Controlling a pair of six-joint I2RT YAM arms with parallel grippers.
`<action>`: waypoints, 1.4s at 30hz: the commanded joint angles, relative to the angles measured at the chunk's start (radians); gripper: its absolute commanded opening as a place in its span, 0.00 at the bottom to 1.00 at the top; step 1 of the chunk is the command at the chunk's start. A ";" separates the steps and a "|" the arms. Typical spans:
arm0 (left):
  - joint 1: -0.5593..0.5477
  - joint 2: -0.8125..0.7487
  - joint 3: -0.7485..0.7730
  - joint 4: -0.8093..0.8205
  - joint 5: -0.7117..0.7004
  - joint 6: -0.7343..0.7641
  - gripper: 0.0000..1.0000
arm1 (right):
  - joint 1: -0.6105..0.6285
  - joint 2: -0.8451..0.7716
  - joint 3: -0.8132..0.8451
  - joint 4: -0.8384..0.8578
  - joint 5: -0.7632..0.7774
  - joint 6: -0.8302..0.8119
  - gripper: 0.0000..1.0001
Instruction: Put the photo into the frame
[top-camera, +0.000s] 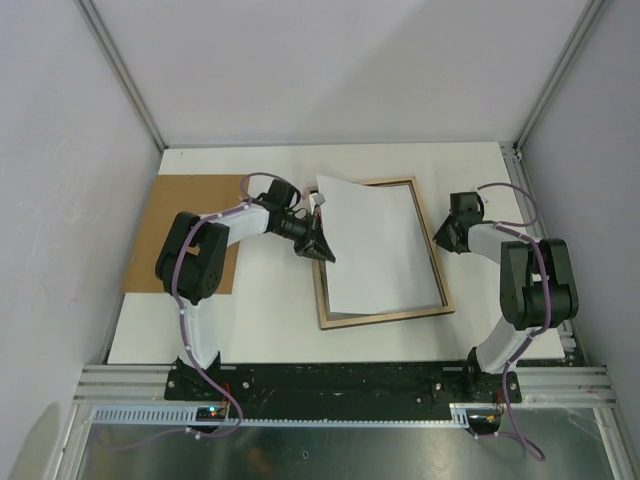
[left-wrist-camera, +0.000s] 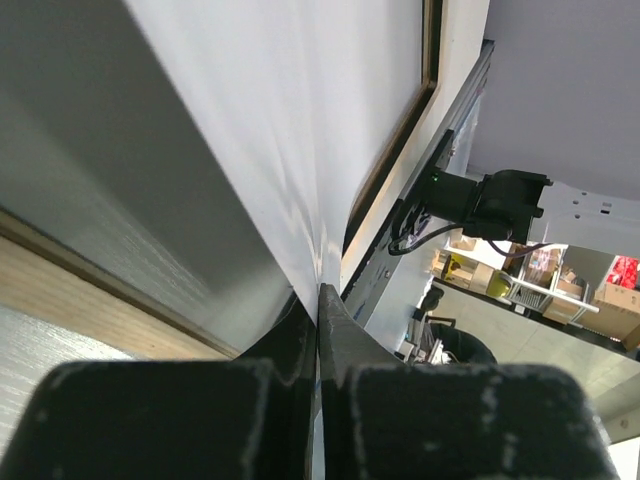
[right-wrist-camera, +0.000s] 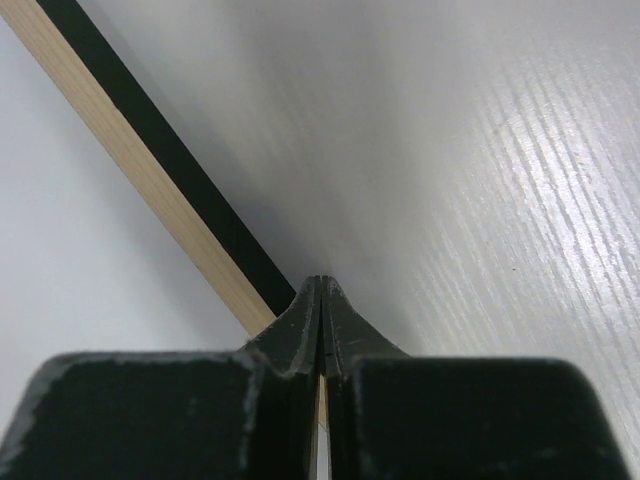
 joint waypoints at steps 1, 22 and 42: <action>-0.001 0.017 0.044 -0.007 0.007 0.002 0.00 | 0.015 -0.001 -0.031 -0.020 -0.037 0.003 0.00; -0.023 0.022 0.068 -0.006 -0.111 -0.011 0.23 | 0.012 -0.015 -0.051 0.002 -0.056 -0.005 0.01; 0.051 -0.257 -0.044 -0.071 -0.685 -0.001 0.62 | -0.026 -0.084 -0.051 0.006 -0.075 -0.016 0.15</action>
